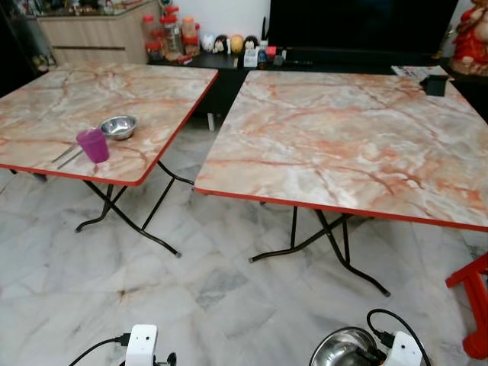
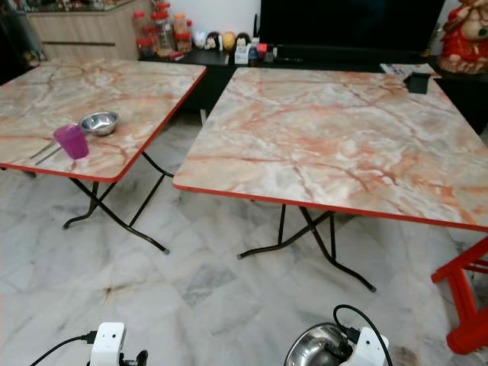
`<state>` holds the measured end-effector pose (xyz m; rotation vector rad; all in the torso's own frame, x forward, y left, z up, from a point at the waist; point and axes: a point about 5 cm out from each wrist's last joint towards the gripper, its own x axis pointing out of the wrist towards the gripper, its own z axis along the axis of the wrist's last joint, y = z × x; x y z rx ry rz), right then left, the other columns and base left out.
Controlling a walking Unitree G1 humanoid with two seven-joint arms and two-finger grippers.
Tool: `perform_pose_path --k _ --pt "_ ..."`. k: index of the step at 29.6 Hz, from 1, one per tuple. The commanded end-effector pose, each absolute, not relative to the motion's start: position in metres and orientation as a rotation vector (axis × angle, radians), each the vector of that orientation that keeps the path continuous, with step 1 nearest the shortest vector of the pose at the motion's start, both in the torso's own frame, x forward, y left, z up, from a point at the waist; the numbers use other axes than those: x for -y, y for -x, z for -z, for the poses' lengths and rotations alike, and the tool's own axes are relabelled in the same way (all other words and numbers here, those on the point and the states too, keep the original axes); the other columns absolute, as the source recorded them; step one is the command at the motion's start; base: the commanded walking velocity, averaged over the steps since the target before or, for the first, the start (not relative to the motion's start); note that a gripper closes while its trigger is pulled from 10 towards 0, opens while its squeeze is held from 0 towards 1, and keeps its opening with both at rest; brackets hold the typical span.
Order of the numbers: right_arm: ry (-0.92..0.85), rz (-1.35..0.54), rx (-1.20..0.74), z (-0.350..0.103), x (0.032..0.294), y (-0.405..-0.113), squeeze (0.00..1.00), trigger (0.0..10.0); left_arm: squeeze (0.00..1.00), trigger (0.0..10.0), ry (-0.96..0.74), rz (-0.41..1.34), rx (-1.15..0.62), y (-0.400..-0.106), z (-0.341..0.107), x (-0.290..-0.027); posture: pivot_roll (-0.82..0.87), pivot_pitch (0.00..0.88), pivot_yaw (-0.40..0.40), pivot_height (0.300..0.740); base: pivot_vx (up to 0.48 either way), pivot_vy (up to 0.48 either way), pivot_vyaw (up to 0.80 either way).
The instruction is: Setting the table
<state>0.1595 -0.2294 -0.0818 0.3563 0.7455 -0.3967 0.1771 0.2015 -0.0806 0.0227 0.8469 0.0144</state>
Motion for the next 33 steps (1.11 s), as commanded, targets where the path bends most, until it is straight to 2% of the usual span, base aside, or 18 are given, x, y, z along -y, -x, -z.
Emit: perform_pose_path --k 1,8,13,33 --pt "-0.354 0.388 -0.725 0.0787 0.229 -0.1663 0.0 10.0 0.0 10.0 -0.019 -0.026 -0.853 -0.1756 0.0809 -0.2046 -0.06 0.0 0.0 0.74 0.0 0.0 0.0" --pt "-0.358 0.387 -0.726 0.0782 0.2298 -0.1677 0.0 10.0 0.0 10.0 -0.018 -0.03 -0.85 -0.1757 0.0807 -0.2053 -0.05 0.0 -0.005 0.74 0.268 0.0 0.0" --pt "-0.364 0.391 -0.722 0.0777 0.2295 -0.1689 0.0 10.0 0.0 10.0 -0.018 -0.029 -0.849 -0.176 0.0806 -0.2049 -0.05 0.0 -0.004 0.74 0.36 0.0 -0.53" --pt "-0.352 0.376 -0.728 0.0779 0.2256 -0.1709 0.0 10.0 0.0 10.0 -0.014 -0.028 -0.844 -0.179 0.079 -0.2059 -0.04 0.0 -0.003 0.74 0.357 0.0 0.0"
